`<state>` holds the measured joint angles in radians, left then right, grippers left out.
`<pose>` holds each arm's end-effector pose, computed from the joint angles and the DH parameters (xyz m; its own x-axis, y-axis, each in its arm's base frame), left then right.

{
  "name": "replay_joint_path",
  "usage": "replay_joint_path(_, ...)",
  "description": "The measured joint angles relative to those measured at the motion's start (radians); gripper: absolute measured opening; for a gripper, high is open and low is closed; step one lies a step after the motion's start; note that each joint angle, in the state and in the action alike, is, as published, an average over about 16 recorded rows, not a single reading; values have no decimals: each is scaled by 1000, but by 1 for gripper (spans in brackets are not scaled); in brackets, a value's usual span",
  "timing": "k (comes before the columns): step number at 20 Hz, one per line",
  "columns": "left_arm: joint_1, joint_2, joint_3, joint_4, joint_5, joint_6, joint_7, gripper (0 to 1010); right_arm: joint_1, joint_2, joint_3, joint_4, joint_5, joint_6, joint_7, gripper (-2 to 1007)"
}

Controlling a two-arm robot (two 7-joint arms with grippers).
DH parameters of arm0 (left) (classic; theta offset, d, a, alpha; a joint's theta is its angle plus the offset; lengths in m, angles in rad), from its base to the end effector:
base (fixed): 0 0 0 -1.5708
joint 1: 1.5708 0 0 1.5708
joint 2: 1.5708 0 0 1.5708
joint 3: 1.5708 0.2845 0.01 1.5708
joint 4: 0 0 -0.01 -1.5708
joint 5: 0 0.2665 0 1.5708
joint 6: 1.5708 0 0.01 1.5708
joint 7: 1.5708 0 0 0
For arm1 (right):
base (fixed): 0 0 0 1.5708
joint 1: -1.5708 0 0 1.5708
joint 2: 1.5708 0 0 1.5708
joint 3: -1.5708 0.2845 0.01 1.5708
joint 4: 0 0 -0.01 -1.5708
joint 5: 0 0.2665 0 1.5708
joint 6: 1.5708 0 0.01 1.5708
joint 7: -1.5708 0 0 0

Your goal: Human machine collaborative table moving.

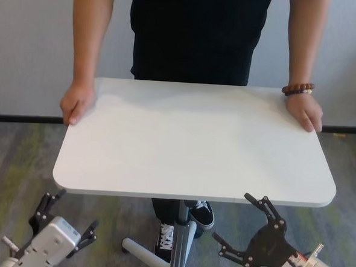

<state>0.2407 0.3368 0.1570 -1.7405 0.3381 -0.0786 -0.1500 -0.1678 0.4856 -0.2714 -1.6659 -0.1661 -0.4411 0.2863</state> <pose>0.2134 0.0394 -0.3076 0.3790 0.7340 0.5636 -0.9206 0.3609 0.1490 0.2254 -0.0551 -0.3115 0.5704 -0.5948 0.5664 0.7179 0.6961 0.0081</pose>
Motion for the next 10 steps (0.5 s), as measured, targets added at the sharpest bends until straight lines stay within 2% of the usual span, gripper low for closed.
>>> replay_joint_path(10,0,-1,0,-1,3,4,0,1000,4,1,-3,3,6,-4,4,1005)
